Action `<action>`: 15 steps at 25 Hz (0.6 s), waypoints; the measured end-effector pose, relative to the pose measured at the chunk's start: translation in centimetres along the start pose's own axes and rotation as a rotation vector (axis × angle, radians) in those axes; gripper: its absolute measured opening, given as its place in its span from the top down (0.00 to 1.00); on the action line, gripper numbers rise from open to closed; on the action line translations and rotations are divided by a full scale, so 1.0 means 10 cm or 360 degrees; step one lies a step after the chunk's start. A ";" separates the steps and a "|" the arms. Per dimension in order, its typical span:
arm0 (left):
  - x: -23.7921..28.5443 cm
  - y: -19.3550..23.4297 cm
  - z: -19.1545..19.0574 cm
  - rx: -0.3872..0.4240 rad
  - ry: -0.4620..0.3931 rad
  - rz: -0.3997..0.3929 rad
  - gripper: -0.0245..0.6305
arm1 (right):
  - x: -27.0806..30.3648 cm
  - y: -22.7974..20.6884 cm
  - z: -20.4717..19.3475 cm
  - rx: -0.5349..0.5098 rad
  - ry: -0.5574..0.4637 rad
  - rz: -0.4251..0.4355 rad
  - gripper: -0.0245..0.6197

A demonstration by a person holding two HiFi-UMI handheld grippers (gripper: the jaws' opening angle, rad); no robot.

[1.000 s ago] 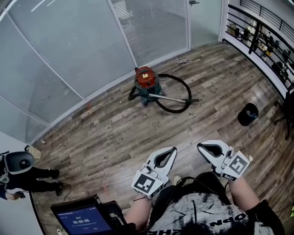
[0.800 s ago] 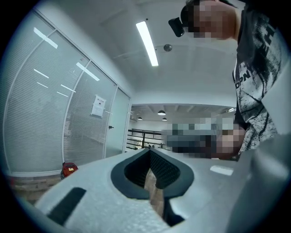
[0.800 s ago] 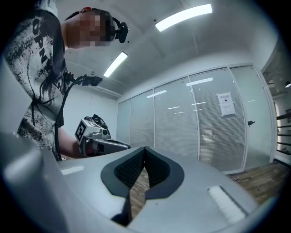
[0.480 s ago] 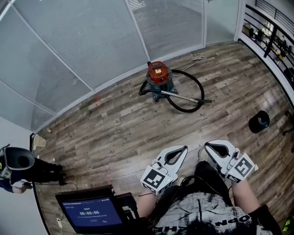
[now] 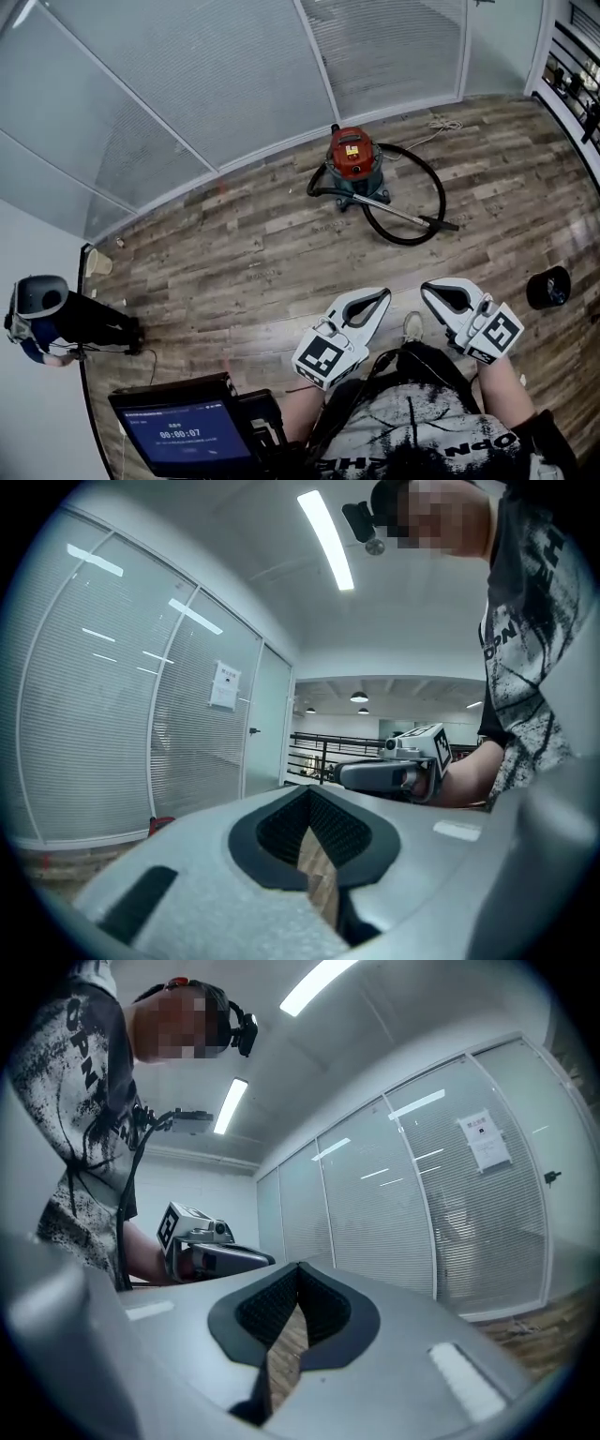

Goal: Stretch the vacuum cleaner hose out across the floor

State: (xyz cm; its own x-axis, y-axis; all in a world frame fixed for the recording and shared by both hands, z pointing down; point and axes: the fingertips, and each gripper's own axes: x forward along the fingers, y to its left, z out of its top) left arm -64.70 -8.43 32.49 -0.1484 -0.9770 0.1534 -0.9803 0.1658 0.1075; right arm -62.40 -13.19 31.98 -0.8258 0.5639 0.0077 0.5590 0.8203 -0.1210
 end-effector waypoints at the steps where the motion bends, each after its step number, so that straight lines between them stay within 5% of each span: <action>1: 0.11 0.07 0.03 -0.0004 0.0005 0.0027 0.96 | 0.02 -0.14 0.03 -0.0003 0.0008 0.0026 0.95; 15: 1.32 0.82 0.35 -0.0029 0.0001 0.0249 0.96 | 0.17 -1.71 0.12 -0.0027 0.0109 0.0226 0.95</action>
State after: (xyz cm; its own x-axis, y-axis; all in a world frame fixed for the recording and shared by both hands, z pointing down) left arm -75.17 -20.47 32.01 -0.2988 -0.9390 0.1703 -0.9428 0.3182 0.1000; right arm -73.49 -26.38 32.84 -0.7315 0.6792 0.0597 0.6716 0.7328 -0.1090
